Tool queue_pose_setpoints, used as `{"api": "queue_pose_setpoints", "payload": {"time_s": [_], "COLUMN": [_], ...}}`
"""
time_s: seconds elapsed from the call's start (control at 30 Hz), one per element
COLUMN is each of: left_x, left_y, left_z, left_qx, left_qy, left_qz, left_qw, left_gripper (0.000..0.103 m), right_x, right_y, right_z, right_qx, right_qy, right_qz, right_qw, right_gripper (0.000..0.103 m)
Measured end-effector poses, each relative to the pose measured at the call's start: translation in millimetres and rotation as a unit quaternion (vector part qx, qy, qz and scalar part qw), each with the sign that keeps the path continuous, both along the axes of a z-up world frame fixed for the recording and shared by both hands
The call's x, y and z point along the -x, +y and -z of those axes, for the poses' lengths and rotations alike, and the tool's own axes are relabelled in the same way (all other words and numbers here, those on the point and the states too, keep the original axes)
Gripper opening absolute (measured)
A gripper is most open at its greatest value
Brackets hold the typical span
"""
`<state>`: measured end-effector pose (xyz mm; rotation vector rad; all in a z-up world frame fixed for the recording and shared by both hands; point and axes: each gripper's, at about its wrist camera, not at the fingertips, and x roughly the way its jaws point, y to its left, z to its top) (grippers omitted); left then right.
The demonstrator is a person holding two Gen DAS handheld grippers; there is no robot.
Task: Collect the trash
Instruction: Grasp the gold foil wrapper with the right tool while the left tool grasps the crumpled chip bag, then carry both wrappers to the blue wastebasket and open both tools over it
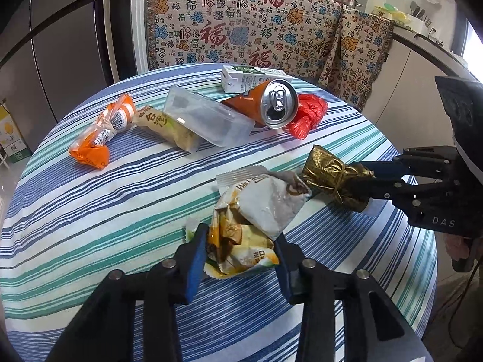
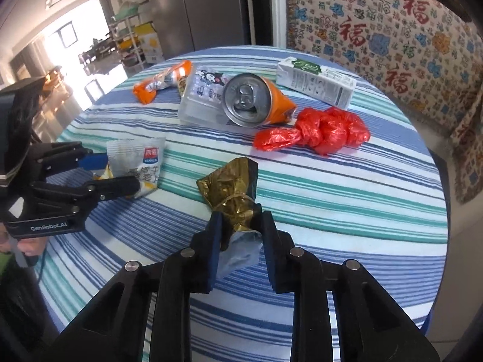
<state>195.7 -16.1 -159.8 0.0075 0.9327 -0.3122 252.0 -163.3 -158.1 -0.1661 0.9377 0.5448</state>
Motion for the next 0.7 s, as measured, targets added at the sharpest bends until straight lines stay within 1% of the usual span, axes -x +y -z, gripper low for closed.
{"api": "queue_pose_setpoints", "payload": {"time_s": [0.1, 0.23, 0.33, 0.5, 0.7], "left_x": [0.6, -1.0, -4.4, -3.4, -4.0], "left_y": [-8.8, -30.8, -50.7, -81.7, -103.1], "left_z": [-2.6, -7.4, -9.4, -13.5, -16.9], "left_qx": [0.009, 0.024, 0.022, 0.017, 0.007], "left_qy": [-0.001, 0.0, -0.001, -0.006, -0.011], "left_qz": [0.003, 0.012, 0.022, 0.033, 0.033], "left_qw": [1.0, 0.9996, 0.9995, 0.9993, 0.9994], "left_gripper": [0.029, 0.028, 0.028, 0.028, 0.028], "right_x": [8.7, 22.5, 30.4, 37.3, 42.7], "right_y": [-18.2, -43.4, -59.2, -90.0, -113.3], "right_z": [-6.4, -10.8, -9.2, -7.7, -10.2], "right_qx": [-0.021, -0.046, -0.042, -0.056, -0.071], "right_qy": [0.003, 0.004, 0.005, 0.013, 0.015], "right_qz": [0.034, 0.072, 0.089, 0.121, 0.141], "right_qw": [0.999, 0.996, 0.995, 0.991, 0.987], "right_gripper": [0.025, 0.025, 0.025, 0.025, 0.025]}}
